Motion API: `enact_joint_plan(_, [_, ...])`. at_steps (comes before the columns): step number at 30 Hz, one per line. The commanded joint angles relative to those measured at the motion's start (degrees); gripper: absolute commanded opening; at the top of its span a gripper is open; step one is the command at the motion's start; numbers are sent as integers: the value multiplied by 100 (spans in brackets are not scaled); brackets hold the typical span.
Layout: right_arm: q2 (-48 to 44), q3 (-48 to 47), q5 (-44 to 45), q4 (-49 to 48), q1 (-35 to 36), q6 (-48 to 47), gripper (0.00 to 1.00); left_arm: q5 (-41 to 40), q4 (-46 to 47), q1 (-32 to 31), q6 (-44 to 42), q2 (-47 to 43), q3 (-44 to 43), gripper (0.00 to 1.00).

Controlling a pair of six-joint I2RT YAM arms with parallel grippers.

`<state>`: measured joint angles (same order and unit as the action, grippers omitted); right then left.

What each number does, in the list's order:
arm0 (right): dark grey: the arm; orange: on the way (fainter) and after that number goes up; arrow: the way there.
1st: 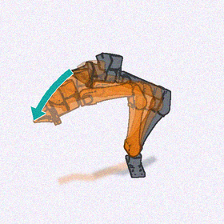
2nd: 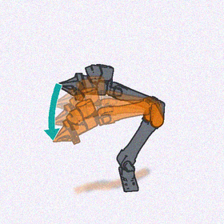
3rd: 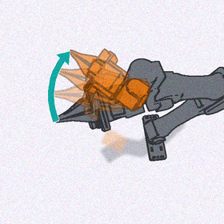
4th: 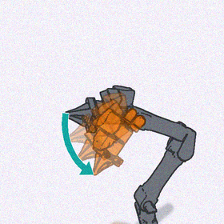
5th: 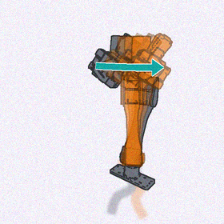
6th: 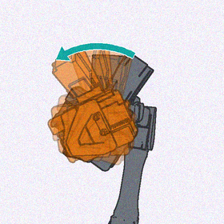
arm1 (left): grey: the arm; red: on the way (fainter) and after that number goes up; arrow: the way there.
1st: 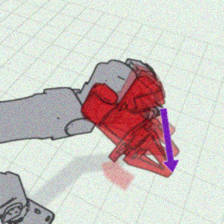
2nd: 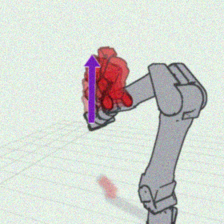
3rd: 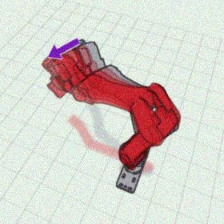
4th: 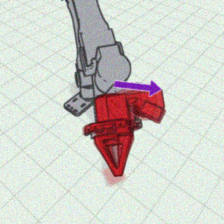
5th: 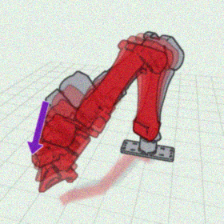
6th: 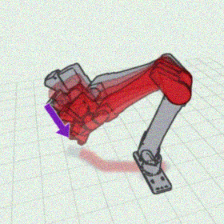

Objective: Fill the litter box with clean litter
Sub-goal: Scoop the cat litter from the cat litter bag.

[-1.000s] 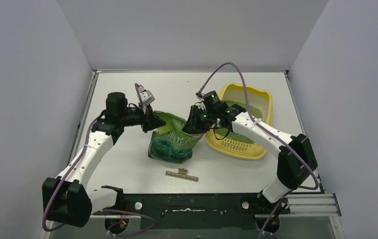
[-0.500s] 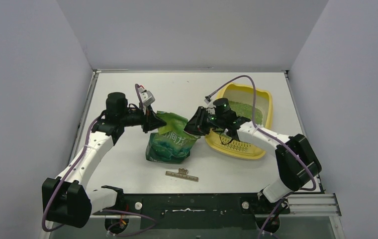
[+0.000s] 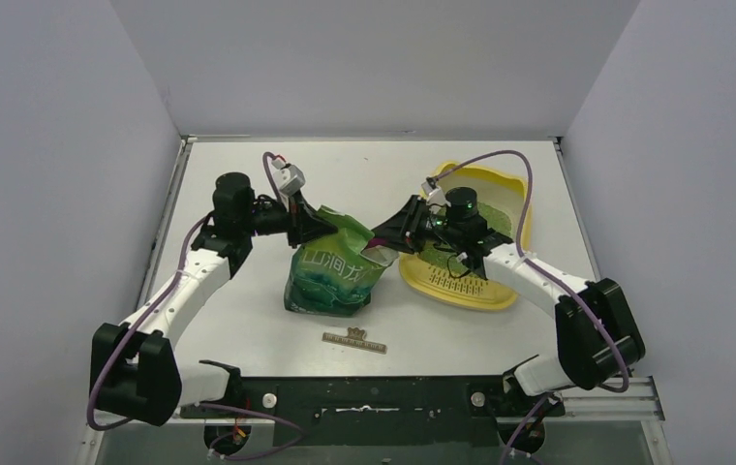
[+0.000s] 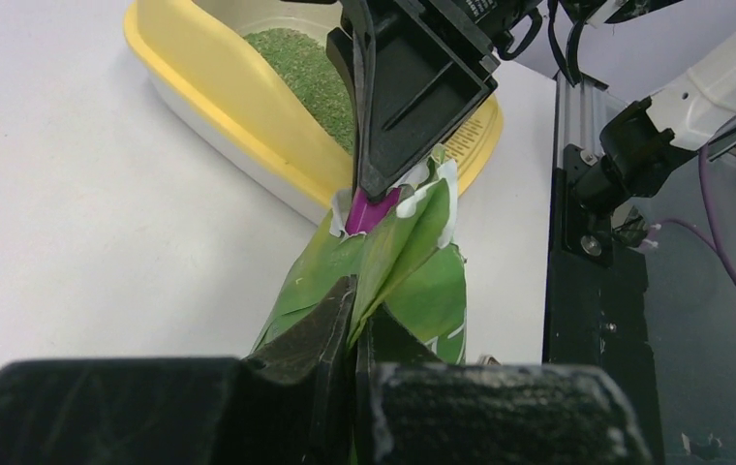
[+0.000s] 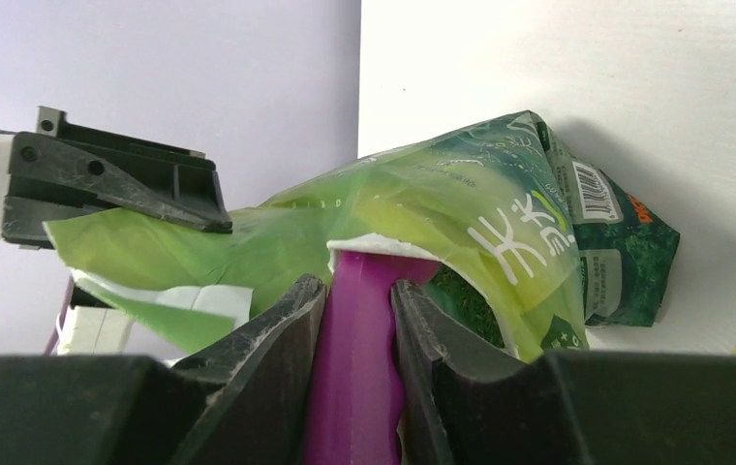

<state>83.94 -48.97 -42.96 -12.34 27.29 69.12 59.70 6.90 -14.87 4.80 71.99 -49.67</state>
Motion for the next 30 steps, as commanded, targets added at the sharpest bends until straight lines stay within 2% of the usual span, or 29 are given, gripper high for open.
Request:
enact_joint_plan(1, [-587, 85, -221, -663, -329, 191, 0, 314, 898, -161, 323, 109, -510, 0])
enact_joint_plan(7, [-730, 143, -507, -301, -588, 132, 0, 86, 878, -179, 175, -260, -184, 0])
enact_joint_plan(14, [-843, 549, -617, -718, -581, 487, 0, -406, -304, 3, -851, -1019, 344, 0])
enact_joint_plan(17, [-1019, 685, -590, -737, -584, 569, 0, -513, -120, 118, -825, -1124, 587, 0])
enact_joint_plan(24, [-1408, 842, -406, -805, -609, 897, 0, -179, -39, 159, -621, -876, 400, 0])
enact_joint_plan(28, [-1601, 837, -318, -393, -694, 753, 0, -125, 26, 182, -515, -861, 410, 0])
enact_joint_plan(30, [-1678, 849, -261, -152, -740, 636, 0, -119, 128, 194, -351, -864, 435, 9])
